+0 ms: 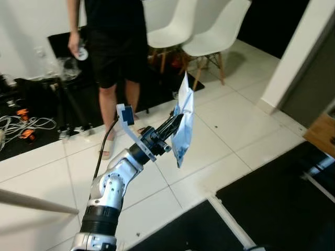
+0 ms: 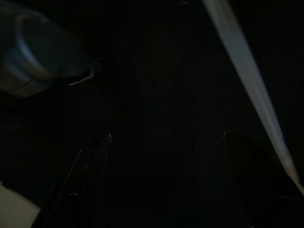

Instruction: Picking trash to rubbish bin

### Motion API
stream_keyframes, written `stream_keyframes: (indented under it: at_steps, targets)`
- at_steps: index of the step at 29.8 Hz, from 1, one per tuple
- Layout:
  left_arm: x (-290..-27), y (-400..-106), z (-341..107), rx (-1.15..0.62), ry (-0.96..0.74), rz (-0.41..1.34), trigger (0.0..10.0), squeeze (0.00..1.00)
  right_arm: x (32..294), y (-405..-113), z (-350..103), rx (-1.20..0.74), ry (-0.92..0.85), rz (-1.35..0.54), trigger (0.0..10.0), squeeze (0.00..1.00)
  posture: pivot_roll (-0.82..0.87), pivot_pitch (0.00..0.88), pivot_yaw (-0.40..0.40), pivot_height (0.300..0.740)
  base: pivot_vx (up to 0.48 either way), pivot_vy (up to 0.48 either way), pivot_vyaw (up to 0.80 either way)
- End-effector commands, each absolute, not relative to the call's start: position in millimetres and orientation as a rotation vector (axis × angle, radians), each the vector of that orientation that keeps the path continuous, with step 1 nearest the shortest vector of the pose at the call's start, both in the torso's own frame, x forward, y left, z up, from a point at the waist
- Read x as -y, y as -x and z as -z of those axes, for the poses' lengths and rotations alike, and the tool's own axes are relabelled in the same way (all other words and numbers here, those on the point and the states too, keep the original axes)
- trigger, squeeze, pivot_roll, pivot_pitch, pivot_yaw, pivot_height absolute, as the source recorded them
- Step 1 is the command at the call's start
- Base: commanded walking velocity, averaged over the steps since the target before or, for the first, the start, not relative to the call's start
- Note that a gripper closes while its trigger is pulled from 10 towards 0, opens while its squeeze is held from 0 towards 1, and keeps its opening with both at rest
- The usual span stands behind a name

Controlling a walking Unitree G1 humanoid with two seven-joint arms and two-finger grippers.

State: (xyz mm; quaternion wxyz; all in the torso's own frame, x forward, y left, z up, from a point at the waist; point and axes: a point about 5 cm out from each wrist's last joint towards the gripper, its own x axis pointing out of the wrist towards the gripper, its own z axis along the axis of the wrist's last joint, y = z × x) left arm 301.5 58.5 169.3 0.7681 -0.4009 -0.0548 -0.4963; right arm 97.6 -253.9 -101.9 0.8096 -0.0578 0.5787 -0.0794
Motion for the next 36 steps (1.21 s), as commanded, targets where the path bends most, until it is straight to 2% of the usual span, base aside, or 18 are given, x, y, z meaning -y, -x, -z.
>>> stream_keyframes:
  at_steps: [1,36]
  targets:
    - [-61,-302,-167,0.120,0.863,1.060,10.0,0.00,249,-93,104,-1.258,0.124,0.159,10.0,0.00,-0.08,0.025,0.035,0.740,0.000,0.000,-0.76]
    - [-62,-313,-154,0.085,0.746,0.916,10.0,0.00,250,-89,105,-1.275,0.161,0.167,10.0,0.00,-0.06,0.033,0.034,0.740,0.000,0.000,-0.76]
